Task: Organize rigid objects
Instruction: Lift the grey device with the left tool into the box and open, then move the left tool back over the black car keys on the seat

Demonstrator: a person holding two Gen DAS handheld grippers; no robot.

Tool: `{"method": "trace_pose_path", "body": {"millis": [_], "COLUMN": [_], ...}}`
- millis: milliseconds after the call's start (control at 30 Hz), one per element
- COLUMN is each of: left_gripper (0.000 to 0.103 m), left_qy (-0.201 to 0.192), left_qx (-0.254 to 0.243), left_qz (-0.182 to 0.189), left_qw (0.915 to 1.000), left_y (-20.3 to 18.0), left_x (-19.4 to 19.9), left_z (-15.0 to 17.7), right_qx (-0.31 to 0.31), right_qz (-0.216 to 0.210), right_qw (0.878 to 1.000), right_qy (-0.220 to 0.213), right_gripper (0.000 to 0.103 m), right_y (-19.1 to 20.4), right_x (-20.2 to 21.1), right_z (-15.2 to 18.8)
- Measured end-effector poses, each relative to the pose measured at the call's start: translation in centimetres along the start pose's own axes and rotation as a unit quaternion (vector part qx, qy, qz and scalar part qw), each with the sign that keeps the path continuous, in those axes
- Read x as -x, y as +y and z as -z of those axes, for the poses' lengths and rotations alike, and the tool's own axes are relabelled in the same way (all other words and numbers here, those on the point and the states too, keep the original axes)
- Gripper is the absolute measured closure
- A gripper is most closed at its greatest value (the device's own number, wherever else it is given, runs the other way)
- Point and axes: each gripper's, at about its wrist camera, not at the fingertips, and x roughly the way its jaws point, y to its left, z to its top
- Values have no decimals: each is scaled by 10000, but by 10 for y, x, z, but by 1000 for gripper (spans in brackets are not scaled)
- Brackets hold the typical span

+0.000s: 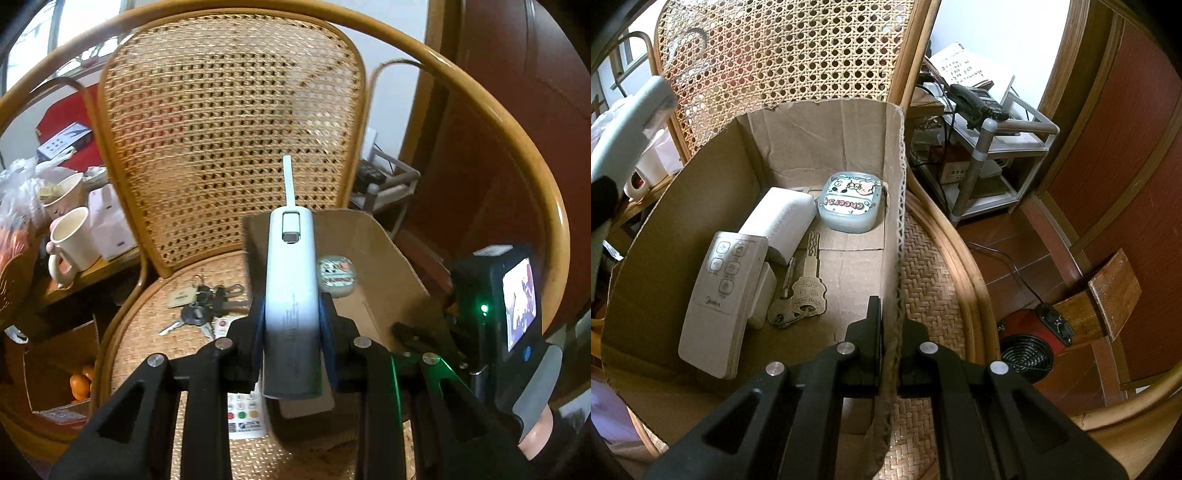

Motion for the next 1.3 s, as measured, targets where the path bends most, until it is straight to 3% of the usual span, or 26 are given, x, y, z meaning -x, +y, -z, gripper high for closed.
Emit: {"method": "trace_pose_path", "body": {"millis": [367,767,1033,1100,1200,1300], "left_gripper": [77,77,74,65,30,20], "left_qy": [487,646,235,256,190,113], "left_qx": [-213,-381,-604,-534,-395,-293], "left_qz": [-68,-211,-584,-659,-867,-1124], "left_qw": [9986,9970,9962,9961,9953,9932], "left_y": [-16,-13,-17,-11,-1,13], "left_x": [-24,-32,-18,-18,-15,-11], "left_z": [7,12,5,3,1,0], "right_qx": [1,0,43,30,49,38], "right_qz": [-7,-12,0,-22,-17,-38], "right_qw": [10000,10000,10000,10000,10000,10000], "right_qy": [5,7,7,8,2,12], "right_gripper": [96,96,96,96,96,96], "right_y": [-1,-1,2,2,3,3], "right_x": [-1,-1,-3,-3,-4,-2], "right_z": [1,2,3,4,4,3]}}
